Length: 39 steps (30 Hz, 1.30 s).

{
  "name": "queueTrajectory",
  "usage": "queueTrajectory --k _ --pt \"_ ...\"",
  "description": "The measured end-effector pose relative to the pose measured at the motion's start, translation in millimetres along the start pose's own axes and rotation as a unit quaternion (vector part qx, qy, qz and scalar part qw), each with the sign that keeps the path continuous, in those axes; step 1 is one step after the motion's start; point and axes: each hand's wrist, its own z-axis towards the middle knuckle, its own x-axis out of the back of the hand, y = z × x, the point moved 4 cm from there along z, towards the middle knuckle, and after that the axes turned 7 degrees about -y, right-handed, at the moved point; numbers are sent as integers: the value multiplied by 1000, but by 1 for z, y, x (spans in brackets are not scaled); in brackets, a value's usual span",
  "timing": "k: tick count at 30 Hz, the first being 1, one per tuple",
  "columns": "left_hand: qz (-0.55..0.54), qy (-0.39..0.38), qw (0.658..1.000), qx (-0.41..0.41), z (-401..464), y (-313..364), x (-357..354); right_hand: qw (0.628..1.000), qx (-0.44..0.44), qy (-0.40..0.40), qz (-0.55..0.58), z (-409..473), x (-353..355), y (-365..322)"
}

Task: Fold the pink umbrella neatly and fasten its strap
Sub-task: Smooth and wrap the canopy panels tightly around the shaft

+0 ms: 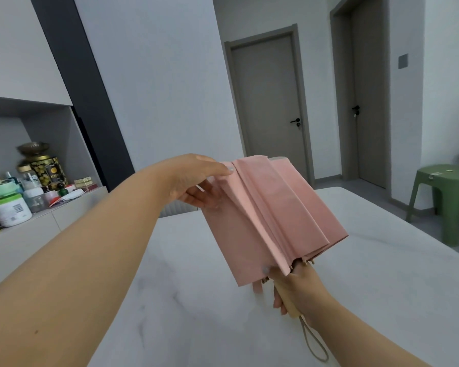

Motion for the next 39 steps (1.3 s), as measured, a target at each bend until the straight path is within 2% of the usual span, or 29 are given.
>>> queueTrajectory --k 3,9,13,17,20,24,27,32,36,39 --pt "7 28 1000 -4 4 5 -1 1000 -9 3 -10 -1 0 -1" --pt "-87 36 995 14 4 -5 4 1000 4 1 -24 0 0 -2" --pt "-41 58 997 8 11 -15 -3 1000 8 -14 -4 0 -1 -3" --pt "-95 84 992 -23 19 -28 -2 991 43 -70 106 -2 -3 -3" --pt "-159 106 981 -26 20 -39 -3 980 77 -131 132 -4 -4 -6" --pt "-233 127 963 -52 21 -50 -10 962 75 -185 189 -3 -8 0" --pt "-265 134 952 -75 23 -57 -13 960 43 -168 219 -1 -9 6" --pt "-266 159 947 -81 28 -60 -19 978 29 -128 161 1 -8 4" --pt "-215 257 939 -77 34 -58 -20 983 26 -101 150 4 -6 6" --pt "-250 290 922 -59 38 -65 -20 984 36 -99 146 4 -6 6"
